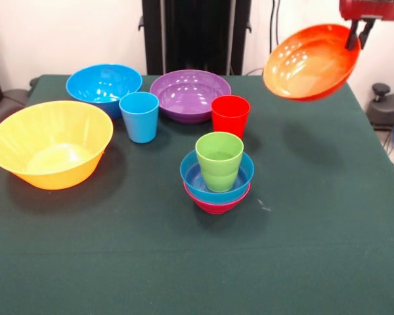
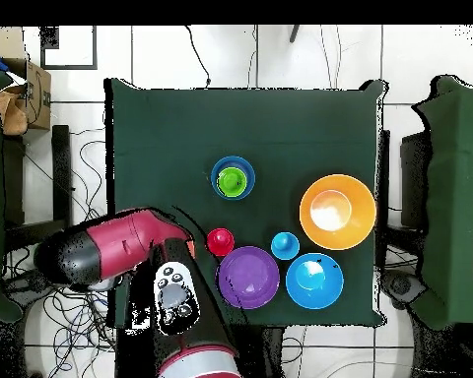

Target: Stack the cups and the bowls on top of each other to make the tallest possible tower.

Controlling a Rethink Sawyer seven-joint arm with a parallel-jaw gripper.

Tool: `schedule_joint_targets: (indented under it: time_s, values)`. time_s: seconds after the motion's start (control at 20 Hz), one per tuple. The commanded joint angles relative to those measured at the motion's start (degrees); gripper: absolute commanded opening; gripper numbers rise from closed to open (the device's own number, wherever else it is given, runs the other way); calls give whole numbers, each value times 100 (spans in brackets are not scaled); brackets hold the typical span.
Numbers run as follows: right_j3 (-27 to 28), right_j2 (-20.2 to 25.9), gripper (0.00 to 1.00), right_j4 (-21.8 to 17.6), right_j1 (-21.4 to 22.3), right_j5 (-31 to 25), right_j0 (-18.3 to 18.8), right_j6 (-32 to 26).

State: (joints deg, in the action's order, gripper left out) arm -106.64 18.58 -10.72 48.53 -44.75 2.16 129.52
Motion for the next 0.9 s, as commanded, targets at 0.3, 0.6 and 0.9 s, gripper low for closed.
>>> schedule_joint_targets:
  time_s: [0.3, 0.6, 0.9]
  values:
    - [485, 747, 0, -270, 314, -947, 640, -1201]
    - [663, 996, 0, -455, 129, -1051, 1075, -1552]
    - [1101, 1080, 0, -816, -107, -1360, 1182, -1668]
